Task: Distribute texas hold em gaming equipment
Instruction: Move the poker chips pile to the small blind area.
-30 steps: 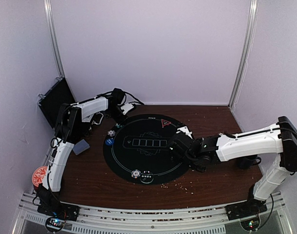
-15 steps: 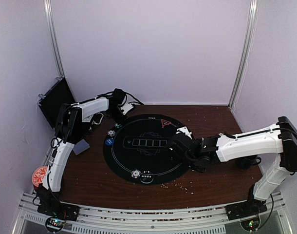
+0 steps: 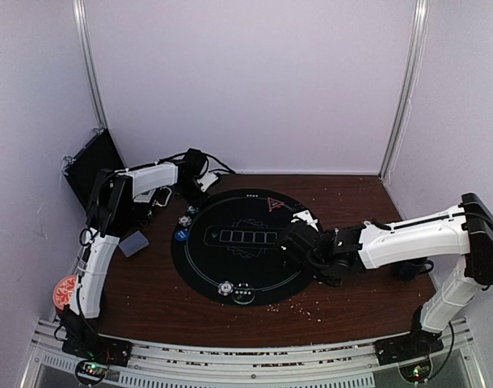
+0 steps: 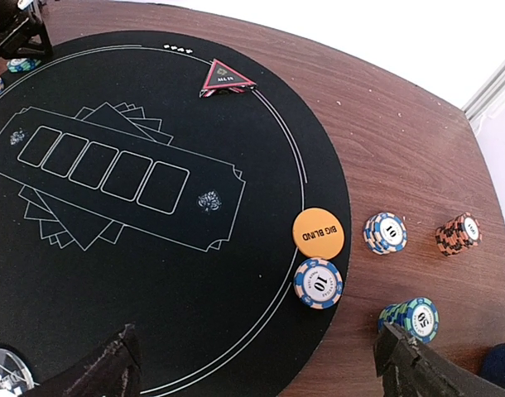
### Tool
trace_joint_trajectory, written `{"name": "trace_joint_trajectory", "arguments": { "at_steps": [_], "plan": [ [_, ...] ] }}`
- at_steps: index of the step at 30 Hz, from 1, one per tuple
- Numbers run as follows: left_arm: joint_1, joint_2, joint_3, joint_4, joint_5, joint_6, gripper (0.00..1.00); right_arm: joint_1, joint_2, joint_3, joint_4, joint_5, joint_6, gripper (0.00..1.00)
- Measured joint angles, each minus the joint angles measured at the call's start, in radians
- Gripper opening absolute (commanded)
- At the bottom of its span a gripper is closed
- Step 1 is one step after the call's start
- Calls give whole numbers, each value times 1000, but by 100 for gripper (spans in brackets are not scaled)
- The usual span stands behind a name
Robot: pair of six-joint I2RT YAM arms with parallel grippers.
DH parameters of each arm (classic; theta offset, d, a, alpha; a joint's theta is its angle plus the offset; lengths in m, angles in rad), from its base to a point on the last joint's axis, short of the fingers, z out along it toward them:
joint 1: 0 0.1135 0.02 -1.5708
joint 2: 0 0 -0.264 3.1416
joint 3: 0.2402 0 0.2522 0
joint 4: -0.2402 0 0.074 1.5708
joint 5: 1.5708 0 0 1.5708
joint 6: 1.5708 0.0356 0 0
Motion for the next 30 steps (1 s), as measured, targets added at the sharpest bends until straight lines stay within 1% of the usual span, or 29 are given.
{"name": "trace_joint_trajectory", "arguments": {
  "at_steps": [6, 8, 10, 13, 17, 22, 26, 30],
  "plan": [
    [5, -28, -44, 2, -1, -11, 17, 2, 0, 1, 0, 5, 0, 100],
    [5, -36, -56, 4, 1, -12, 19, 4, 0, 3, 0, 6, 0, 100],
    [6, -43, -66, 2, 5, -12, 24, 5, 0, 4, -1, 6, -1, 100],
    [6, -51, -74, 1, 6, -8, 35, 5, 0, 6, -1, 6, 0, 100],
    [8, -53, -66, -5, 3, -1, 39, 5, 4, 12, -2, 6, 0, 100],
    [8, -53, -16, -9, -13, 11, 37, 5, 8, 14, -3, 7, 0, 100],
    [9, -42, 43, -2, -39, 21, 32, 5, 8, 14, -3, 7, -1, 100],
    [11, -32, 54, 1, -55, 26, 24, 6, 8, 14, -4, 7, -1, 100]
  ]
}}
